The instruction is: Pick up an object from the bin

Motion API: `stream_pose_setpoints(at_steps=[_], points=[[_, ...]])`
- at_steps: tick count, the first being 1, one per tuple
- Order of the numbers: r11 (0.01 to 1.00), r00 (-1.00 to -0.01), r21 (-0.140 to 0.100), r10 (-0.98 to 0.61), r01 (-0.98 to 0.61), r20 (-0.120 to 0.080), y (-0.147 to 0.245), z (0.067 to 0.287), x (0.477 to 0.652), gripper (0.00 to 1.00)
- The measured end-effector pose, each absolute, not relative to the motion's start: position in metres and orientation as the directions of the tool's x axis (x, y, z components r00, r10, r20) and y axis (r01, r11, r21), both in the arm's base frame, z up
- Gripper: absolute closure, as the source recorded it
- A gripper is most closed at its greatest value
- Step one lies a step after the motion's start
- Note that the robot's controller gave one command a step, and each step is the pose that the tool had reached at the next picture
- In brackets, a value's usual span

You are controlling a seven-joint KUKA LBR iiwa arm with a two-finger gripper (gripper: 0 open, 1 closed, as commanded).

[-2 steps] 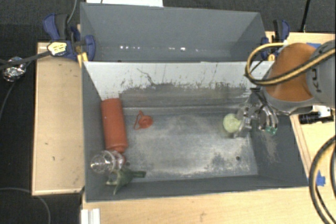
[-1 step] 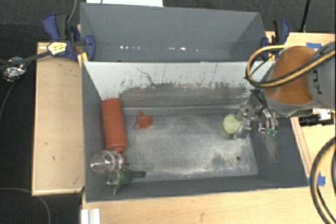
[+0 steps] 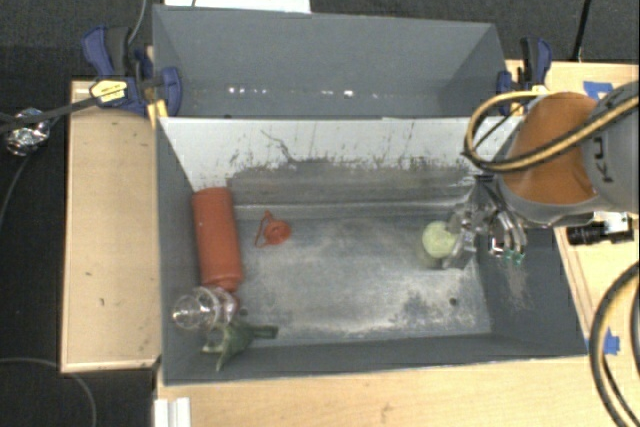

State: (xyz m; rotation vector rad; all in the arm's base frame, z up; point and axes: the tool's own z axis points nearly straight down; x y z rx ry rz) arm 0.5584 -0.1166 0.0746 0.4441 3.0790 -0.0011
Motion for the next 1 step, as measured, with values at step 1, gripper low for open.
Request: stream_pose_setpoints(at_steps=[1], points=[[0.953, -0.953, 0.009, 0.302, 0.301, -0.032, -0.1225, 0.0742, 0.5552, 1.0]])
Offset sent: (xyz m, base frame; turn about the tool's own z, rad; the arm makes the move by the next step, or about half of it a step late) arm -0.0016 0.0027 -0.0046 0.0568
